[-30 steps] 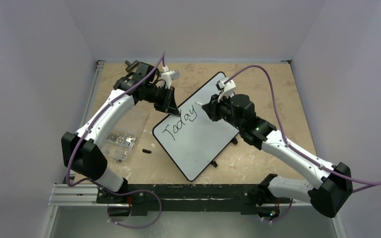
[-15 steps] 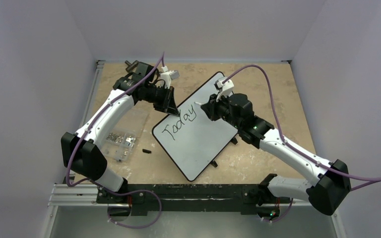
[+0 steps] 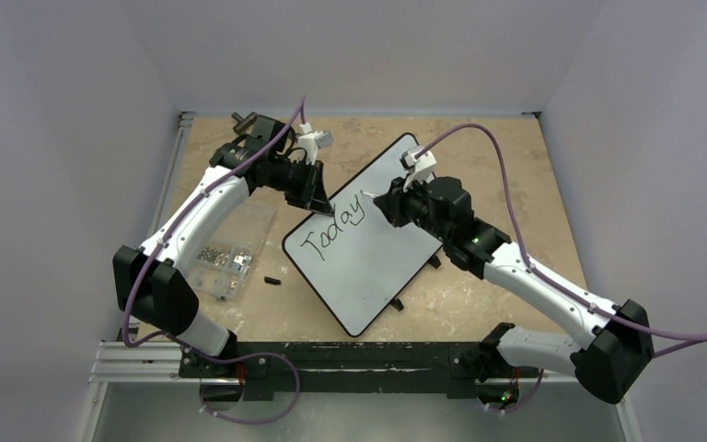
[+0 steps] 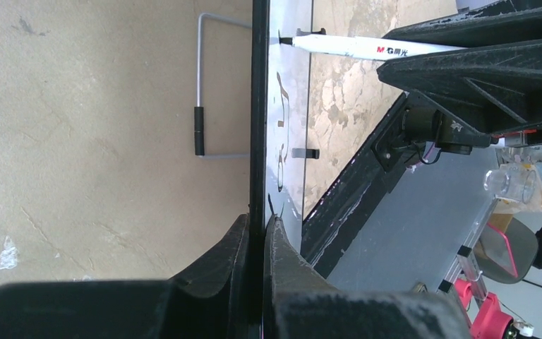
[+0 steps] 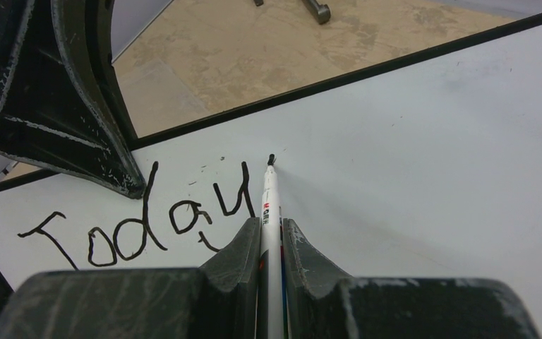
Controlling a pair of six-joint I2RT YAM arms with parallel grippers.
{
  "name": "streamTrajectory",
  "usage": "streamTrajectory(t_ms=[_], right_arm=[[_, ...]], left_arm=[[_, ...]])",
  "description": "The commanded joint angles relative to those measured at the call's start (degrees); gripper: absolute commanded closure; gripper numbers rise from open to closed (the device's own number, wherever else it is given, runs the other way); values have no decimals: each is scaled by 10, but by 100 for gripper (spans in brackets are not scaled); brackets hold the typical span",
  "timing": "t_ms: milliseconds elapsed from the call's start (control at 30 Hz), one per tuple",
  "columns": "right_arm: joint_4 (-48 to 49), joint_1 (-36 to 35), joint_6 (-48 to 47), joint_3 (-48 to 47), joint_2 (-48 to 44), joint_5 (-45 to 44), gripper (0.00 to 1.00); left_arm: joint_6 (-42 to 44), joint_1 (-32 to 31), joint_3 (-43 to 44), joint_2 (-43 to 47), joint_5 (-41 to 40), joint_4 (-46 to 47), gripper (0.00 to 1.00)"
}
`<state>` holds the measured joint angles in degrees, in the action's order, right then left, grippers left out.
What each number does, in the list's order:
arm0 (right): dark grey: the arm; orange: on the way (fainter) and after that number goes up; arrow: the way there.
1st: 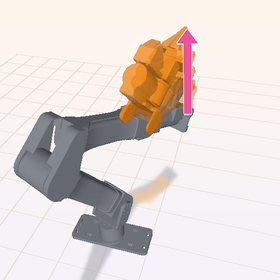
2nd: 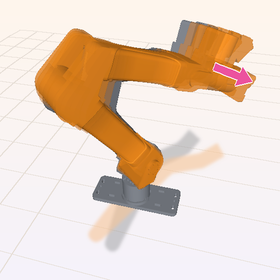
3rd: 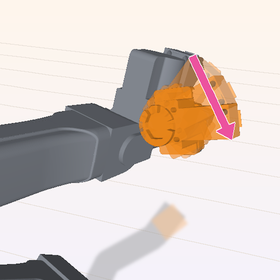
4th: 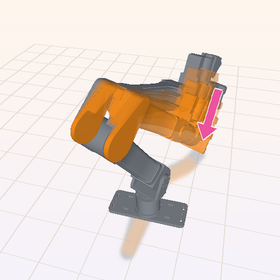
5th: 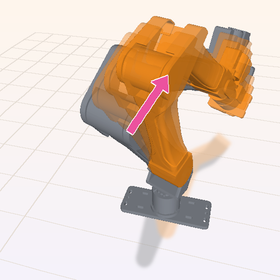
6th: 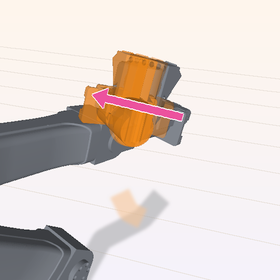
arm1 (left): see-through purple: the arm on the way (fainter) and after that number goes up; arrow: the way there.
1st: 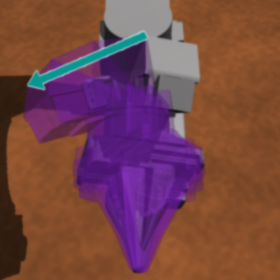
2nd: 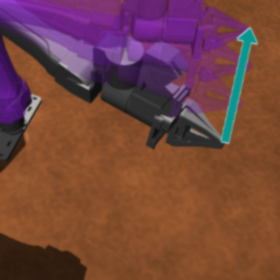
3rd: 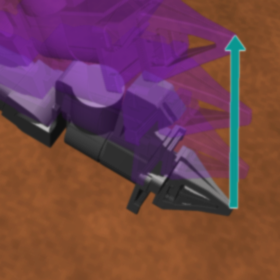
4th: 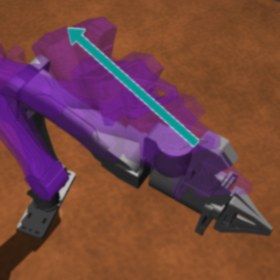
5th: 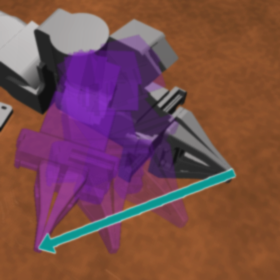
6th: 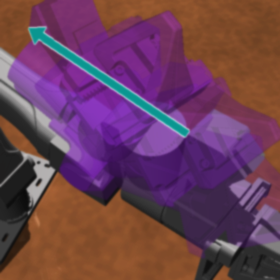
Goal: Write a sentence on the whiteboard
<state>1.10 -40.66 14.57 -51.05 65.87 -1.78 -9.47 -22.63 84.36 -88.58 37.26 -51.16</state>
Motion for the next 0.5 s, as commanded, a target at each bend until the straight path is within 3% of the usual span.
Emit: streamTrajectory(t_ms=[0, 233, 467], right_arm=[[-10, 2, 9, 7, -30, 17, 100], [-10, 1, 19, -7, -76, 31, 100], [-32, 1, 8, -14, -71, -32, 100]], left_arm=[[20, 2, 2, 26, -56, 20, 100], [19, 2, 1, 28, -55, 21, 100], [19, 2, 1, 28, -55, 20, 100]])
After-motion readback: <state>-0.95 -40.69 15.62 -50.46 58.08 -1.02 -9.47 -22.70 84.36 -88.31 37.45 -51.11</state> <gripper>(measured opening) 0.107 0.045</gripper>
